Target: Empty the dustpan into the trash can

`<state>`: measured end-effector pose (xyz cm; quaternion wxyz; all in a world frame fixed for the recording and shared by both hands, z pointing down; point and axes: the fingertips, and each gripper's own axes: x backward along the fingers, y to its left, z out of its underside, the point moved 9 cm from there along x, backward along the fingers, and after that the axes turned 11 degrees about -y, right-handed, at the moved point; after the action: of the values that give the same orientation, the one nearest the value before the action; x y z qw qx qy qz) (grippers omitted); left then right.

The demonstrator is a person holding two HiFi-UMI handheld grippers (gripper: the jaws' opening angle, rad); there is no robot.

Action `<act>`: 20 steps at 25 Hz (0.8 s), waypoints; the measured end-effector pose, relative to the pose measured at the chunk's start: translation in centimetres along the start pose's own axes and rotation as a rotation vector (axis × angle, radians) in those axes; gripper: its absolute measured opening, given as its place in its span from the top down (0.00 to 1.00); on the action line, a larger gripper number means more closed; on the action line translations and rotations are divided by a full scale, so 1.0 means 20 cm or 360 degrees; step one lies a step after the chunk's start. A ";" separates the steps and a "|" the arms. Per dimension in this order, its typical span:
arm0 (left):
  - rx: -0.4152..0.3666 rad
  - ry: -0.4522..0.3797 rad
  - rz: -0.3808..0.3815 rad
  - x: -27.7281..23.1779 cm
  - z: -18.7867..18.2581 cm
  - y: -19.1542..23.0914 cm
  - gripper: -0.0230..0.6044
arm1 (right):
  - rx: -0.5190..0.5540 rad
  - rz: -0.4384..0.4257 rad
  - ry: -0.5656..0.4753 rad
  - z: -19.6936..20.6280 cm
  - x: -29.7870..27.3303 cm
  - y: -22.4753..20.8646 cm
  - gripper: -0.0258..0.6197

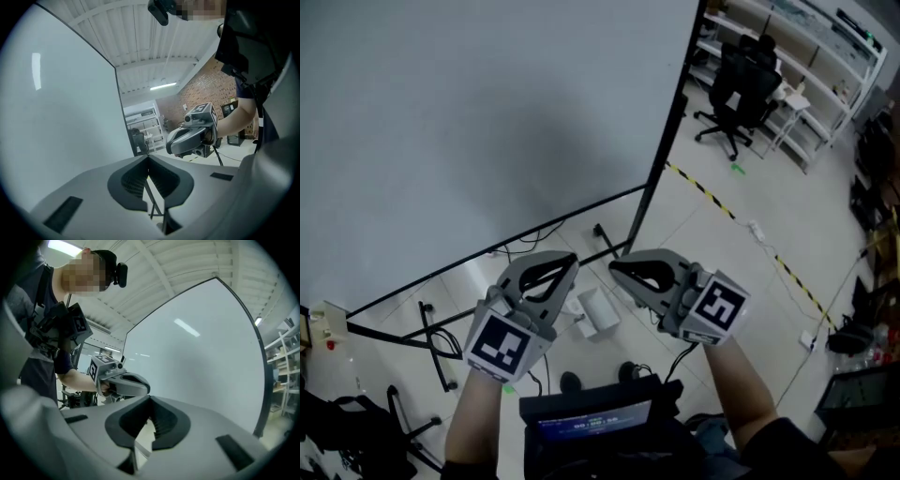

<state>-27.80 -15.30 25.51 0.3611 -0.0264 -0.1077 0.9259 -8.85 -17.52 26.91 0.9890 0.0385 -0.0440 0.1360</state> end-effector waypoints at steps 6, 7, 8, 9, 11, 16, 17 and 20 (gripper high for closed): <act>0.0054 -0.0130 0.0101 0.15 -0.04 0.10 0.97 | 0.0076 0.0149 0.0066 -0.06 -0.12 0.13 0.95; 0.0055 -0.0144 0.0123 0.16 -0.05 0.10 0.97 | 0.0081 0.0179 0.0078 -0.07 -0.13 0.15 0.95; 0.0065 -0.0168 0.0144 0.17 -0.06 0.10 0.97 | 0.0086 0.0208 0.0091 -0.08 -0.12 0.17 0.95; 0.0088 -0.0206 0.0166 0.18 -0.06 0.10 0.97 | 0.0094 0.0237 0.0106 -0.09 -0.12 0.20 0.95; 0.0144 -0.0291 0.0204 0.17 -0.08 0.09 0.97 | 0.0124 0.0291 0.0139 -0.11 -0.09 0.23 0.95; 0.0141 -0.0357 0.0298 0.08 -0.10 0.03 0.97 | 0.0180 0.0449 0.0233 -0.14 0.08 0.31 0.95; 0.0126 -0.0363 0.0316 0.06 -0.11 0.01 0.97 | 0.0180 0.0482 0.0238 -0.16 0.12 0.33 0.95; 0.0078 -0.0375 0.0371 0.02 -0.14 -0.09 0.97 | 0.0182 0.0559 0.0228 -0.19 0.23 0.38 0.95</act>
<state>-26.58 -13.28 23.25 0.2367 0.0789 -0.1227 0.9606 -6.14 -8.64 24.04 0.9468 0.0766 0.0281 0.3112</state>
